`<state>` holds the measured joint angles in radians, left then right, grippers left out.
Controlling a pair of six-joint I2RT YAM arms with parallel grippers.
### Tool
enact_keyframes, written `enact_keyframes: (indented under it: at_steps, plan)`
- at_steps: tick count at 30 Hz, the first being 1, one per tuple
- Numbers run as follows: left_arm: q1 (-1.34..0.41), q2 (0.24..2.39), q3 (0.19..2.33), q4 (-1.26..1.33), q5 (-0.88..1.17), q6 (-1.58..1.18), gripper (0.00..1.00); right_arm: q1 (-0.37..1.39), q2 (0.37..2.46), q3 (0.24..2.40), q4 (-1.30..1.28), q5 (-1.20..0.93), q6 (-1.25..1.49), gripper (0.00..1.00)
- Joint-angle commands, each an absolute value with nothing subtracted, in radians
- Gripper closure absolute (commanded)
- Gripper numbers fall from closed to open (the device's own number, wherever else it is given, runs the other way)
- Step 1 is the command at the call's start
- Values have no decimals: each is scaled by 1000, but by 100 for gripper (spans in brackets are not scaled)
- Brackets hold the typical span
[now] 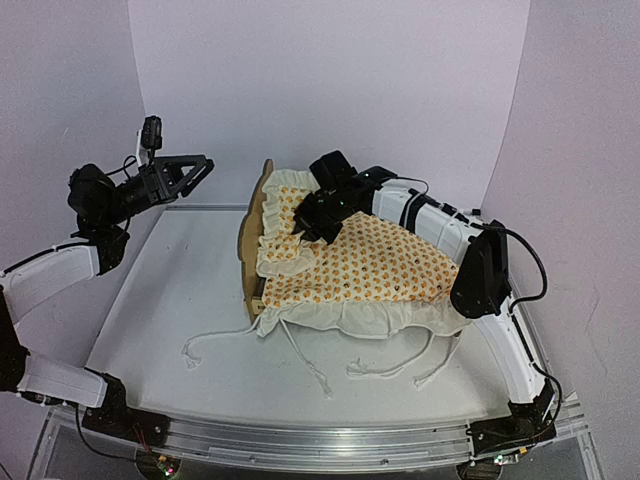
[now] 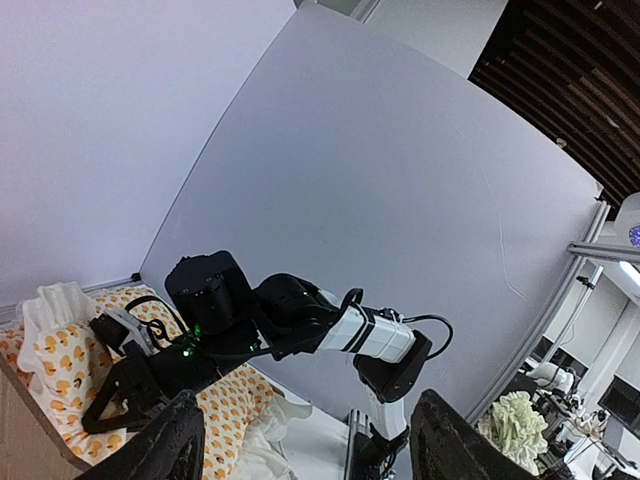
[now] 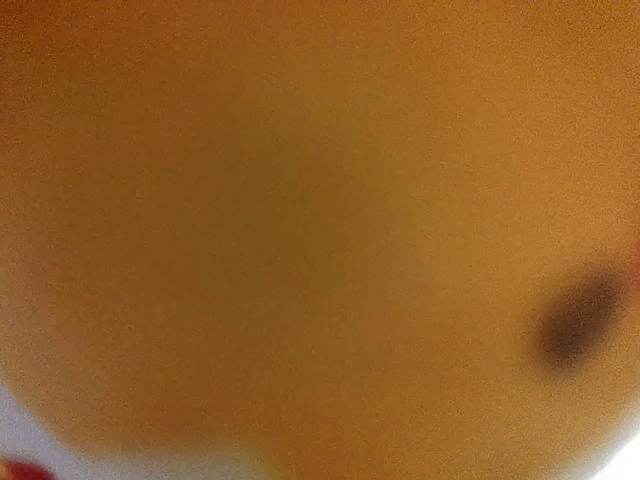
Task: Set up the pet bed
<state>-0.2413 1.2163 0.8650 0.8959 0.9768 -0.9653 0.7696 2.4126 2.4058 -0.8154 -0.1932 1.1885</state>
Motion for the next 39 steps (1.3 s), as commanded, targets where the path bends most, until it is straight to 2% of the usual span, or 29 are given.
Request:
enact_keyframes:
  at_steps: [1,3,8,14,20,25,28,31,32,36,39]
  plan:
    - [-240,1178,854,913,997,-961,30,779,2427,2450,-734,-212,1280,87]
    - [-241,1176,854,912,999,-964,30,779,2428,2446,-735,-218,1276,87]
    - [-240,1183,864,911,997,-971,30,779,2423,2441,-741,-237,1219,68]
    - [-241,1198,874,912,997,-980,30,778,2356,2414,-799,-245,1068,51]
    - [-242,1211,883,912,989,-989,30,778,2290,2375,-840,-306,941,38]
    - [-241,1212,882,911,985,-985,30,778,2167,2285,-858,-375,831,29]
    - [-241,1199,866,888,958,-949,30,777,2023,2179,-888,-428,670,22]
    - [-233,1147,871,643,830,-780,27,762,1824,1938,-993,-238,421,4]
    - [-232,1125,882,532,773,-696,26,747,1751,1858,-1006,-183,369,2]
    - [-226,1072,908,312,602,-541,22,632,1562,1630,-1035,-192,289,2]
    - [-222,1050,999,43,361,-430,20,556,1449,1534,-1120,-2,223,2]
